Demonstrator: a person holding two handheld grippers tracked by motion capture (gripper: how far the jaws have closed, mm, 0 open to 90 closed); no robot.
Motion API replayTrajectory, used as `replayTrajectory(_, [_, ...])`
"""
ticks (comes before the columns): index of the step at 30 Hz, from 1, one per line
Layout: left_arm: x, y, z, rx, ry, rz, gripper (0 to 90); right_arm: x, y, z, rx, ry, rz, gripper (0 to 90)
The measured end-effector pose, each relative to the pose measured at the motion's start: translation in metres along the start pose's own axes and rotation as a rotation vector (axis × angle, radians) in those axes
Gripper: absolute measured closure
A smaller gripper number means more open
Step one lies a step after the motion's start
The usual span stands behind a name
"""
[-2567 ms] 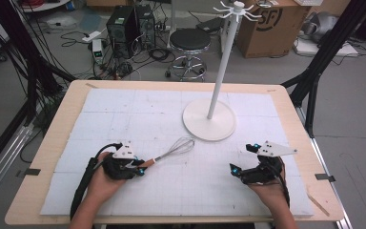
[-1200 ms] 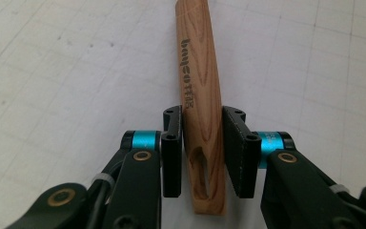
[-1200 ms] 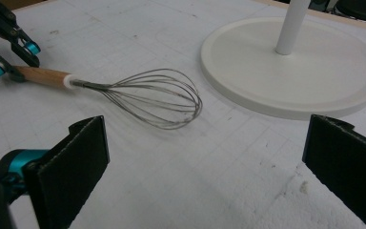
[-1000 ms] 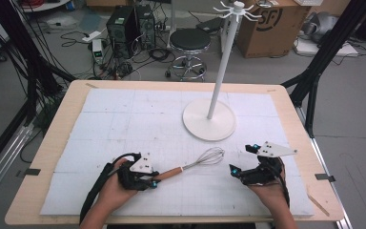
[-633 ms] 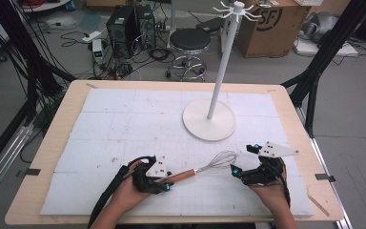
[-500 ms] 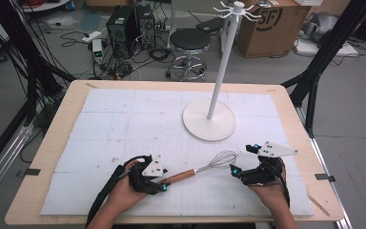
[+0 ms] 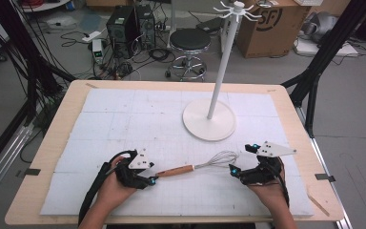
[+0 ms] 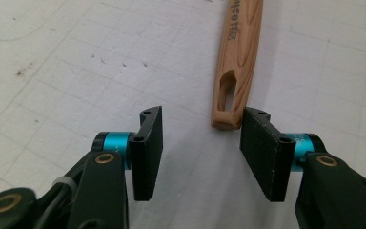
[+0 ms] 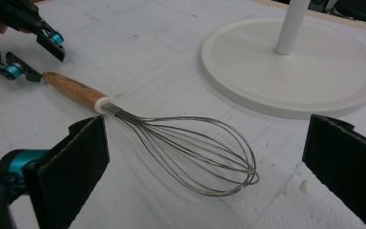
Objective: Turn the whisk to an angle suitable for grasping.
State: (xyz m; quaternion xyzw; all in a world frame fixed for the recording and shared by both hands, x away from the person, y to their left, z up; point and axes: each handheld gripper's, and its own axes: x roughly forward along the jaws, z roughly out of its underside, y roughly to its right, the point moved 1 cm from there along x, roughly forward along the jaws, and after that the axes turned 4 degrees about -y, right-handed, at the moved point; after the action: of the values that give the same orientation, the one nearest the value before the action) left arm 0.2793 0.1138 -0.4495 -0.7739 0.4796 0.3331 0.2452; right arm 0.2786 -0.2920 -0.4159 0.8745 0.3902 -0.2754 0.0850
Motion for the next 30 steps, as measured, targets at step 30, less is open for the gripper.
replayTrajectory(30, [0.012,-0.038,0.002,-0.175,0.125,-0.044,29.2,-0.002,0.002,0.000,0.004,0.002,0.012,0.6])
